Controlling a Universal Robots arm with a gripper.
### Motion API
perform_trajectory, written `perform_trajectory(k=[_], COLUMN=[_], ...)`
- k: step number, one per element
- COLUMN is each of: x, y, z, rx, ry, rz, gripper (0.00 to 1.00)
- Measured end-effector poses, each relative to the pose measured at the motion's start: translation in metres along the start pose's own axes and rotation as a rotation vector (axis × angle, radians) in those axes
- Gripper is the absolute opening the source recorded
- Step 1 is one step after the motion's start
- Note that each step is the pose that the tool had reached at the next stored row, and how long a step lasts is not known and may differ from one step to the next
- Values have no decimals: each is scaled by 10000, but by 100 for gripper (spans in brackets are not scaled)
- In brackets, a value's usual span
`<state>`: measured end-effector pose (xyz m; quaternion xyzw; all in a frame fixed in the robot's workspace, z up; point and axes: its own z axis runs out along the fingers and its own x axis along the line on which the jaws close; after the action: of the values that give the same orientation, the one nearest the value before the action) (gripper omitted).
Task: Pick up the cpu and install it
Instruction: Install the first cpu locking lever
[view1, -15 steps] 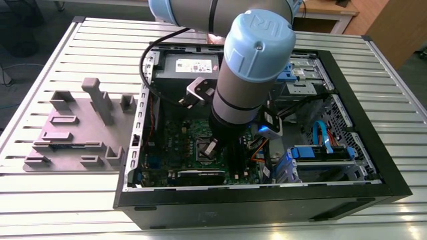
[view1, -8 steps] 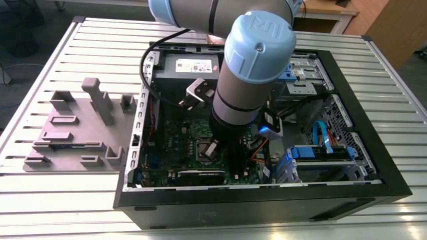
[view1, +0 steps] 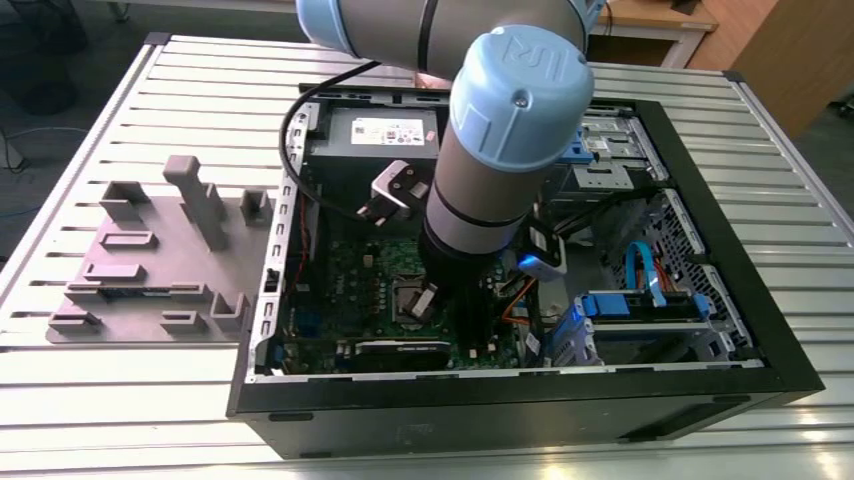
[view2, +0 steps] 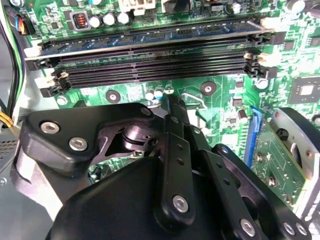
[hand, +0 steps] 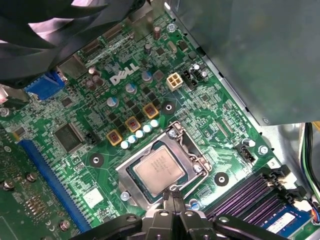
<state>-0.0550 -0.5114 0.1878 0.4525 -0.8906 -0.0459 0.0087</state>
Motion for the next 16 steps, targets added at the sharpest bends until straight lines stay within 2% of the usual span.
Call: perform_trajectory(k=[6, 11, 16], x=[11, -23, -25], y=[-28, -87, -92], z=[6, 15, 11], rx=[-3, -5, -4], ry=[6, -12, -1], rz=[-60, -91, -87], gripper=[11, 11, 11])
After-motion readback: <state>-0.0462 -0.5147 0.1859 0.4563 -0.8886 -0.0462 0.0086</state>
